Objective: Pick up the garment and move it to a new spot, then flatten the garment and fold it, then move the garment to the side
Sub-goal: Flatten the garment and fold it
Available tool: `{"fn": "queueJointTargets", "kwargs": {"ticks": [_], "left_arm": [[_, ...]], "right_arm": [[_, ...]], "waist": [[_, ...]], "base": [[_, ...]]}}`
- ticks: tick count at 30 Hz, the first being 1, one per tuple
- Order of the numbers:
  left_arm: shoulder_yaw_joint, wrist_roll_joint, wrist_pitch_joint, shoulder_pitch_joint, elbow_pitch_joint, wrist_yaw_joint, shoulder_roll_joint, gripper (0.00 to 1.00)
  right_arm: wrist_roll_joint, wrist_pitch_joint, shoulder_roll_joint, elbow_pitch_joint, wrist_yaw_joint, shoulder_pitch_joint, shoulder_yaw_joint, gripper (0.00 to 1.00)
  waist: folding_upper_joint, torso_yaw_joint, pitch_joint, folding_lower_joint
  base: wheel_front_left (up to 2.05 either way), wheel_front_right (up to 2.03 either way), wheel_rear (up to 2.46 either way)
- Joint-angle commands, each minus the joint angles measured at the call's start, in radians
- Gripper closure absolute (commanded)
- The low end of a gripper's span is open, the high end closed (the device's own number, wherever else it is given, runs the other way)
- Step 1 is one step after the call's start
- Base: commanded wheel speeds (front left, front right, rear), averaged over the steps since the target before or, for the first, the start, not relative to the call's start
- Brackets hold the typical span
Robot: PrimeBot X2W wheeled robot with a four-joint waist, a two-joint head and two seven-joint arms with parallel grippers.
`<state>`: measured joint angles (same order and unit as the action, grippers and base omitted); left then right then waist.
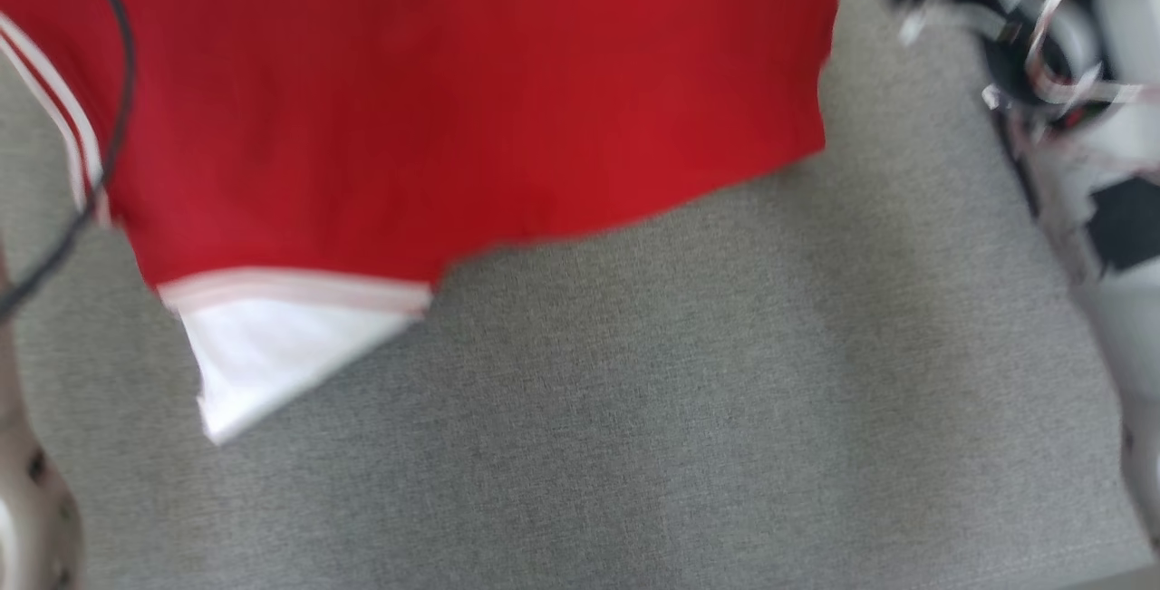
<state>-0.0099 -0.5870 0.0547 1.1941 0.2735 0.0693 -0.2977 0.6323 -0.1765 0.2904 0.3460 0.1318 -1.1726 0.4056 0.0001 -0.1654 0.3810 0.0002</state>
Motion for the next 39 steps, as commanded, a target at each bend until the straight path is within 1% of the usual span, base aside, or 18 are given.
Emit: {"fn": "queueJointTargets", "kwargs": {"ticks": [1,3,4,7,9,11,13,15,19,23,27,30,33,34,36,39], "left_arm": [[-0.003,0.019,-0.011,0.032,0.007,-0.004,-0.007,1.0],[-0.015,0.042,-0.035,0.101,0.008,-0.001,-0.019,1.0],[-0.028,0.071,-0.077,0.169,0.002,0.008,-0.027,1.0],[-0.038,0.111,-0.155,0.261,0.001,0.014,-0.04,1.0],[-0.037,0.123,-0.213,0.319,0.006,0.016,-0.032,1.0],[-0.038,0.126,-0.259,0.368,0.011,0.02,-0.019,1.0],[-0.039,0.13,-0.288,0.399,0.007,0.026,-0.007,1.0],[-0.042,0.131,-0.304,0.421,-0.001,0.035,-0.003,1.0],[-0.044,0.111,-0.315,0.425,-0.02,0.049,0.011,1.0],[-0.068,0.082,-0.318,0.348,-0.003,0.058,0.013,1.0],[-0.086,0.046,-0.32,0.295,-0.01,0.063,0.01,1.0],[-0.125,-0.017,-0.319,0.219,-0.03,0.062,0.005,1.0],[-0.164,-0.081,-0.307,0.13,-0.066,0.062,-0.024,1.0],[-0.175,-0.11,-0.297,0.099,-0.082,0.062,-0.026,1.0],[-0.183,-0.153,-0.283,0.027,-0.111,0.062,-0.042,1.0],[-0.179,-0.209,-0.269,-0.093,-0.16,0.062,-0.065,1.0]], "right_arm": [[-0.017,0.029,0.0,0.02,-0.002,-0.031,-0.011,1.0],[-0.05,0.088,-0.015,0.065,-0.002,-0.09,-0.031,1.0],[-0.091,0.162,-0.031,0.118,-0.002,-0.149,-0.068,1.0],[-0.169,0.274,-0.061,0.199,-0.002,-0.214,-0.138,1.0],[-0.226,0.346,-0.081,0.246,-0.002,-0.255,-0.19,1.0],[-0.285,0.396,-0.095,0.282,-0.002,-0.289,-0.238,1.0],[-0.35,0.425,-0.111,0.29,-0.002,-0.313,-0.284,1.0],[-0.421,0.437,-0.123,0.273,-0.002,-0.324,-0.331,1.0],[-0.537,0.441,-0.16,0.19,-0.002,-0.289,-0.391,1.0],[-0.6,0.442,-0.169,0.164,-0.002,-0.241,-0.373,1.0],[-0.613,0.442,-0.162,0.174,-0.002,-0.205,-0.336,1.0],[-0.595,0.442,-0.139,0.184,-0.002,-0.168,-0.286,1.0],[-0.564,0.442,-0.109,0.199,-0.002,-0.12,-0.237,1.0],[-0.548,0.442,-0.099,0.201,-0.002,-0.103,-0.222,1.0],[-0.512,0.415,-0.076,0.205,-0.002,-0.06,-0.178,1.0],[-0.445,0.364,-0.036,0.175,-0.002,0.012,-0.116,1.0]], "waist": [[-0.0001,-0.013,0.088,-0.0002],[-0.0001,-0.019,0.123,-0.0002],[-0.0001,-0.025,0.151,-0.0002],[-0.0001,-0.036,0.173,-0.0002],[-0.0001,-0.04,0.179,-0.0002],[-0.0001,-0.042,0.182,-0.0002],[-0.0001,-0.044,0.185,-0.0002],[-0.0001,-0.048,0.192,-0.0002],[-0.0001,-0.054,0.222,-0.0002],[-0.0001,-0.052,0.26,-0.0002],[-0.0001,-0.045,0.277,-0.0002],[-0.0001,-0.029,0.278,-0.0002],[-0.0001,-0.011,0.258,-0.0002],[-0.0001,-0.004,0.247,-0.0002],[-0.0001,0.009,0.221,-0.0002],[-0.0001,0.021,0.18,-0.0002]], "base": [[0.0,0.0,0.0],[0.0,0.0,0.0],[0.0,0.0,0.0],[0.0,0.0,0.0],[0.0,0.0,0.0],[0.0,0.0,0.0],[0.0,0.0,0.0],[0.0,0.0,0.0],[0.0,0.0,0.0],[0.0,0.0,0.0],[0.0,0.0,0.0],[0.0,0.0,0.0],[0.0,0.0,0.0],[0.0,0.0,0.0],[0.0,0.0,0.0],[0.0,0.0,0.0]]}}
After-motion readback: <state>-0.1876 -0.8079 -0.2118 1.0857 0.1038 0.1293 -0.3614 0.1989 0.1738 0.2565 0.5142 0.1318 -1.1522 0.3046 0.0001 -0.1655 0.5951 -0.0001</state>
